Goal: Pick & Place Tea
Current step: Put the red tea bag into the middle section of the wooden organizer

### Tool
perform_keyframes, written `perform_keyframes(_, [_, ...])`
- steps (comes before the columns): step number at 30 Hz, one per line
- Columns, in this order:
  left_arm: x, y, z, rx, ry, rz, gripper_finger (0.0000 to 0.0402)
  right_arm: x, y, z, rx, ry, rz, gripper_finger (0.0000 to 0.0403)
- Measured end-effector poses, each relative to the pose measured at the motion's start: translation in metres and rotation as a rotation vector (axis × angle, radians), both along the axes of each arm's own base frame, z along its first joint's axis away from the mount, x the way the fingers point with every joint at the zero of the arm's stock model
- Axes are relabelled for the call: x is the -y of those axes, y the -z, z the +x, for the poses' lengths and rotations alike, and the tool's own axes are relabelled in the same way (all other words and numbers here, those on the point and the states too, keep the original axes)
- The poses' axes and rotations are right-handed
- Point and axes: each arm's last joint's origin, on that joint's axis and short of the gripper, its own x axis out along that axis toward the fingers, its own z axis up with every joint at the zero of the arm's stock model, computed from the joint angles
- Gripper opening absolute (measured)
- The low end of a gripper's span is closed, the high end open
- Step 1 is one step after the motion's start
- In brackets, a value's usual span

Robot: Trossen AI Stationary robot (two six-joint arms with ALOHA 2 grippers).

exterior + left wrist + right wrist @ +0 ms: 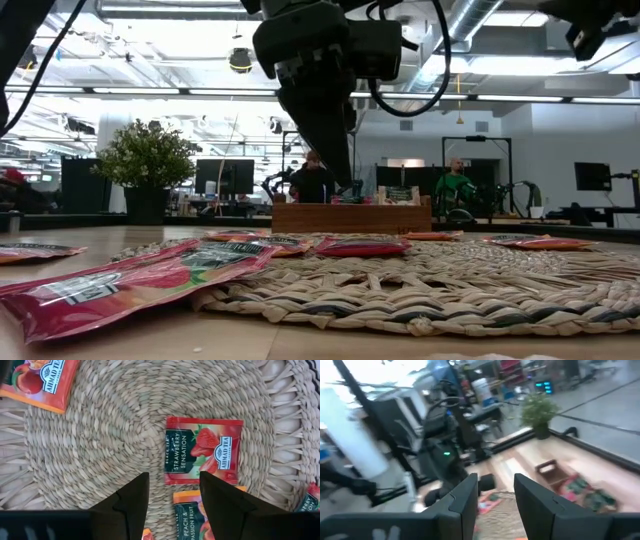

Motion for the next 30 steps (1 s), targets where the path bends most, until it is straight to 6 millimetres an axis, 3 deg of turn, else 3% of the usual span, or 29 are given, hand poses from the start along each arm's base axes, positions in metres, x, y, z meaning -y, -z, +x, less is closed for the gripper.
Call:
perform_keyframes(15, [0.0,-0.001,0.003,0.03,0.0,0.011,0.0167,-0.021,0.078,0.027,0.105,-0.25,0.153,0.0121])
perform_keyframes(30, [0.001,-0.005,0.01,0.115,-0.02,0.004,0.0167,-0.006,0.083,0.037,0.142,-0.223,-0.002,0.0121])
